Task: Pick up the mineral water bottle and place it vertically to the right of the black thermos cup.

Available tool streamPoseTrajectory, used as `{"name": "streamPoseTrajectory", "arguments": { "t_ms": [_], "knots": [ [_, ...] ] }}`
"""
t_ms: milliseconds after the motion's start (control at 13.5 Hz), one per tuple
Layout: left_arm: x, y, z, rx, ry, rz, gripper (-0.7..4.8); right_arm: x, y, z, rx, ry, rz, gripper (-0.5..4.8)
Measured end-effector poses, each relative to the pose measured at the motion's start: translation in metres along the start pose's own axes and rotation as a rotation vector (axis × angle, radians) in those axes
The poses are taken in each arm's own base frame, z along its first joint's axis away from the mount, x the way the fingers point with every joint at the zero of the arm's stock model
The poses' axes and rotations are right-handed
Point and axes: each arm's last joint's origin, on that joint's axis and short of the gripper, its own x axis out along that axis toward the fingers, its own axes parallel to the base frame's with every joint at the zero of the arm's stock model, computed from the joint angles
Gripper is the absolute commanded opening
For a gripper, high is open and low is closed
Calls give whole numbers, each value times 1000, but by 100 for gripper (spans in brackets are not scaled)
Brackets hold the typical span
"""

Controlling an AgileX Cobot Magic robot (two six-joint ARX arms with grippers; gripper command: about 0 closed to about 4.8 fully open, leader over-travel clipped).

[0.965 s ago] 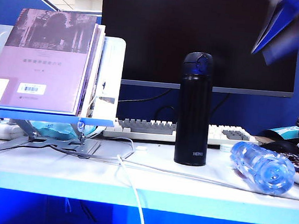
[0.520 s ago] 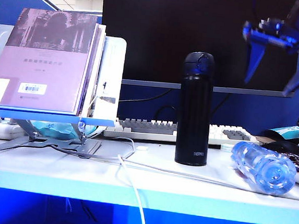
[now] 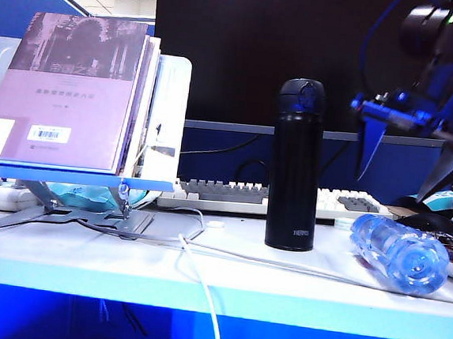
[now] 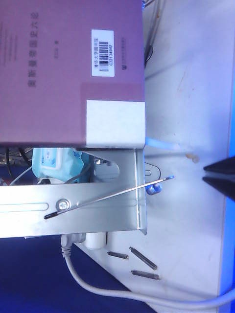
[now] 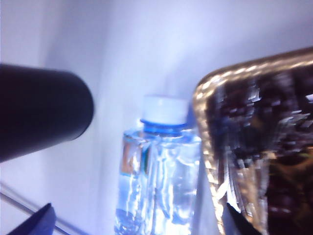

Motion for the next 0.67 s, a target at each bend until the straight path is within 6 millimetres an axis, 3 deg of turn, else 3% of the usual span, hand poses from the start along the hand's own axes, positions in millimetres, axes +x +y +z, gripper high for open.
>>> {"name": "streamPoseTrajectory", "arguments": {
  "t_ms": [371,668],
  "knots": [
    [0,0,0,0,0,0,-4,6,8,-2,-15,26,39,479],
    [0,0,0,0,0,0,-4,34,3,-3,1,100,-5,479]
  ]
}}
